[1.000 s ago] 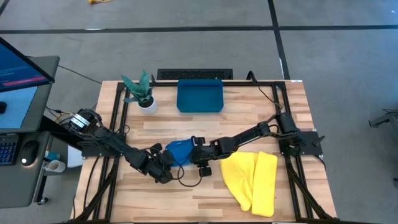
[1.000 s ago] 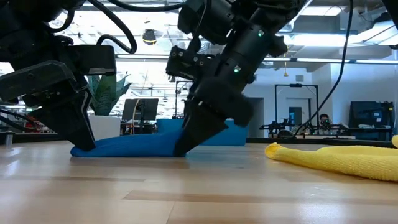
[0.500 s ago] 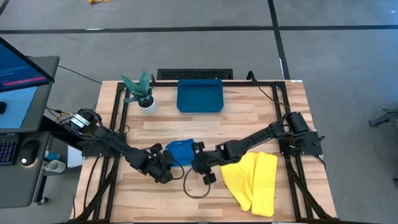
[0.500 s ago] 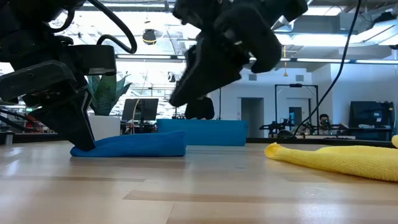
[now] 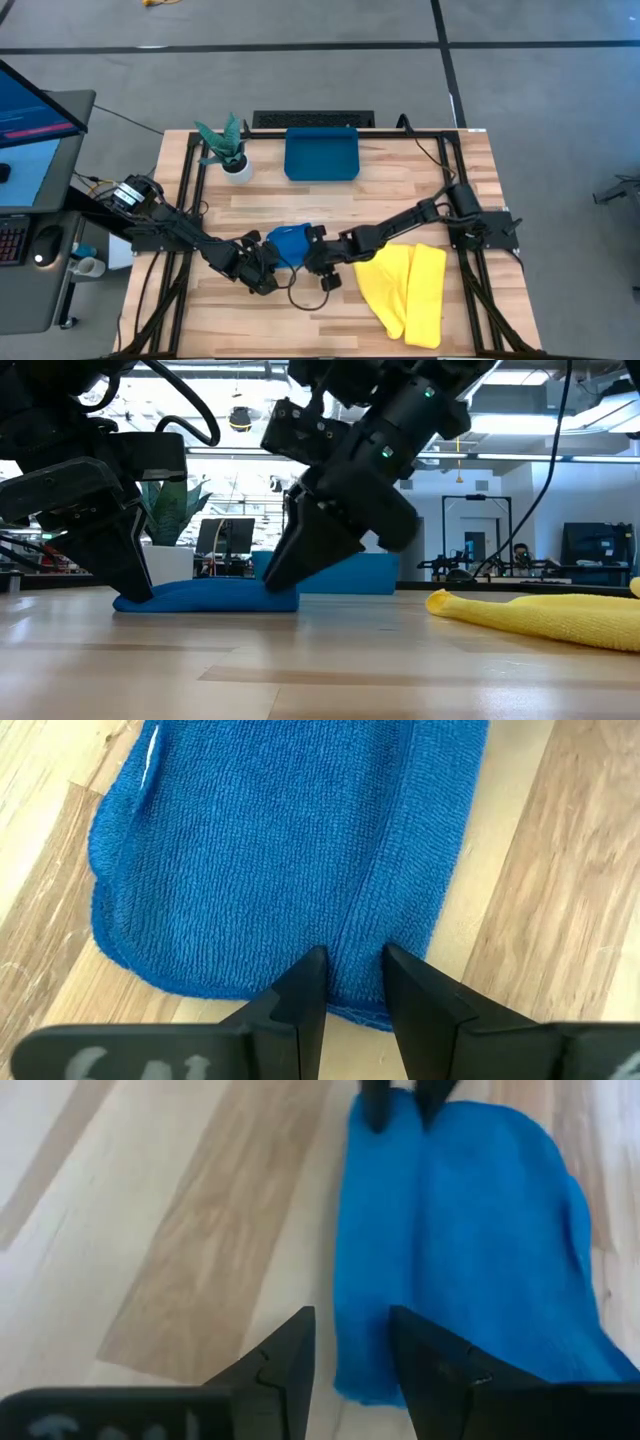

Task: Roll microfiber towels into tight, uniform cylinder then place into a basket
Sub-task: Roll the blue microfiber towel

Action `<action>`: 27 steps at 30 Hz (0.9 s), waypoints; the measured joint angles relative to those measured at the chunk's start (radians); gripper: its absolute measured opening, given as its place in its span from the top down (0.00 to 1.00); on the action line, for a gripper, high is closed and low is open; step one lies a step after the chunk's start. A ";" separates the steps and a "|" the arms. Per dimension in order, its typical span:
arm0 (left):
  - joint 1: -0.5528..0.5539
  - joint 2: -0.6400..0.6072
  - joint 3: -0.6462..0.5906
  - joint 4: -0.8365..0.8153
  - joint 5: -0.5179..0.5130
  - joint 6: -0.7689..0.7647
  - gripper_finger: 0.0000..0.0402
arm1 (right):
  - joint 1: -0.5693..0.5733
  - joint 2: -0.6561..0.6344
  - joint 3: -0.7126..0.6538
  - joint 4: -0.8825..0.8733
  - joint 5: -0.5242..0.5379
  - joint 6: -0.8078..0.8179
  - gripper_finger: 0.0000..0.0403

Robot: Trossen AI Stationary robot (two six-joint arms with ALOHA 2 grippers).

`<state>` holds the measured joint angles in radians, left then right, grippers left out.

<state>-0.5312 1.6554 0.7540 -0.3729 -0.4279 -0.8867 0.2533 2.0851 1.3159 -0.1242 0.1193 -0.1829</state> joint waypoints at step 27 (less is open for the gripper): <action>0.000 0.000 0.000 -0.001 0.000 0.000 0.77 | 0.033 -0.020 0.002 0.037 -0.012 -0.029 0.64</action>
<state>-0.5312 1.6554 0.7544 -0.3740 -0.4278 -0.8867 0.2868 2.0654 1.3178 -0.0875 0.1071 -0.2120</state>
